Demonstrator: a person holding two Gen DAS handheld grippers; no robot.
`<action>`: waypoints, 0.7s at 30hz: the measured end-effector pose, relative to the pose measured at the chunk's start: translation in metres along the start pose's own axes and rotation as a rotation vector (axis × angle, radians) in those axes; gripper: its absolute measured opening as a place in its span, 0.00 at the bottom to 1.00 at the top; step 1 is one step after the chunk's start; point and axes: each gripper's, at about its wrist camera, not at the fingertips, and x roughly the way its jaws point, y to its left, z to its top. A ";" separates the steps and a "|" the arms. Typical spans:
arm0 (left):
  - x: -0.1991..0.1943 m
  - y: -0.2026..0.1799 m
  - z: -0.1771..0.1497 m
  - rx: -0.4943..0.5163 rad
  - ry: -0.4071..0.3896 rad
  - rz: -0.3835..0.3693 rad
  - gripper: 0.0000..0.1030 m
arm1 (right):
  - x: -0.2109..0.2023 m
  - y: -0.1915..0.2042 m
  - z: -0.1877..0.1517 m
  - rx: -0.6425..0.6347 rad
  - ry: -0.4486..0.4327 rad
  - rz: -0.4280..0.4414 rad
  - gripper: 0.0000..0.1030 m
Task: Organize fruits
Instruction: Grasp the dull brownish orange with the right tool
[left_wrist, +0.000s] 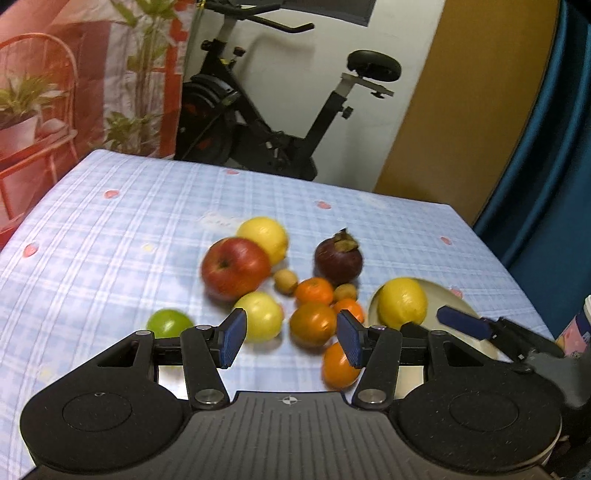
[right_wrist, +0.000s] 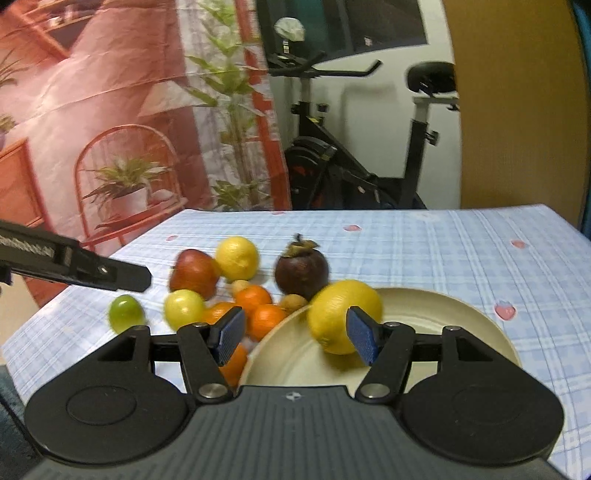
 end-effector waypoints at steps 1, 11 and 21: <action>-0.001 0.002 -0.002 0.000 0.000 0.006 0.55 | -0.001 0.004 0.000 -0.010 -0.001 0.014 0.63; -0.011 0.016 -0.019 -0.033 0.032 -0.015 0.55 | 0.000 0.041 -0.008 -0.116 0.101 0.142 0.62; -0.017 0.024 -0.034 -0.050 0.023 -0.072 0.55 | 0.006 0.069 -0.022 -0.195 0.185 0.218 0.62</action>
